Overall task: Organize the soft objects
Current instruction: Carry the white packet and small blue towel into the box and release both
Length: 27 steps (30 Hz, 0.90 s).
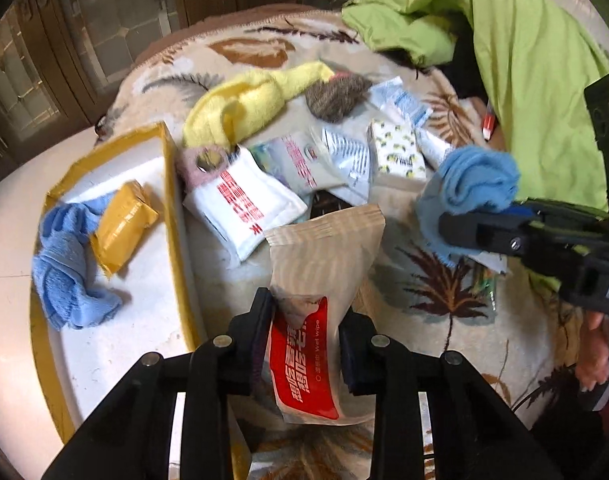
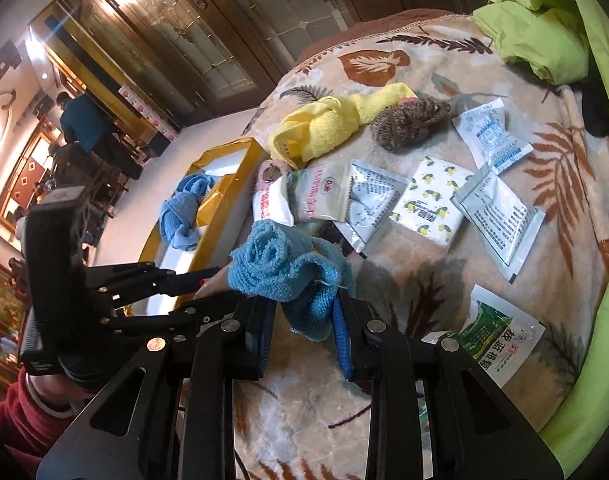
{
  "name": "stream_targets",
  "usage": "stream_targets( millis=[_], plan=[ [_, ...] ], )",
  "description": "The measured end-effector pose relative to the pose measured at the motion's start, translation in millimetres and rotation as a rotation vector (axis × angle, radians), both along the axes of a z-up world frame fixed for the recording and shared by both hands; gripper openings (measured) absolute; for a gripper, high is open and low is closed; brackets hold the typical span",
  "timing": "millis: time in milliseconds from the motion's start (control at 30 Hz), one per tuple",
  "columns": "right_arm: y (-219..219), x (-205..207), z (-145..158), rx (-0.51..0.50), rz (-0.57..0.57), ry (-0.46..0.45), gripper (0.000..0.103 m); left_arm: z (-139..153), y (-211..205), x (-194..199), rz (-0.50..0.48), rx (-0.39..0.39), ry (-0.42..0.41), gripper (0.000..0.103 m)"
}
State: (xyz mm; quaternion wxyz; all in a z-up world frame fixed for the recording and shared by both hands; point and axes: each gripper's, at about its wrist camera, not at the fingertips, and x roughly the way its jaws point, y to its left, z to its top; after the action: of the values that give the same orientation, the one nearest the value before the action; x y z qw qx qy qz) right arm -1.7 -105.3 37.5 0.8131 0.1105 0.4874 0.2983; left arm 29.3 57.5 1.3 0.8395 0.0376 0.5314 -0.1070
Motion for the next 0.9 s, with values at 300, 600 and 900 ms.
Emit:
stream_targets(
  millis=[300, 600, 900],
  plan=[
    [30, -2, 20, -0.007, 0.071, -0.034, 0.025, 31, 33, -3, 0.063, -0.011, -0.066, 0.03],
    [92, 11, 41, 0.015, 0.184, -0.048, 0.025, 49, 114, 2, 0.254, 0.063, -0.092, 0.03],
    [182, 17, 12, -0.057, 0.303, 0.007, 0.025, 0, 158, 4, 0.379, 0.069, 0.025, 0.03]
  ],
)
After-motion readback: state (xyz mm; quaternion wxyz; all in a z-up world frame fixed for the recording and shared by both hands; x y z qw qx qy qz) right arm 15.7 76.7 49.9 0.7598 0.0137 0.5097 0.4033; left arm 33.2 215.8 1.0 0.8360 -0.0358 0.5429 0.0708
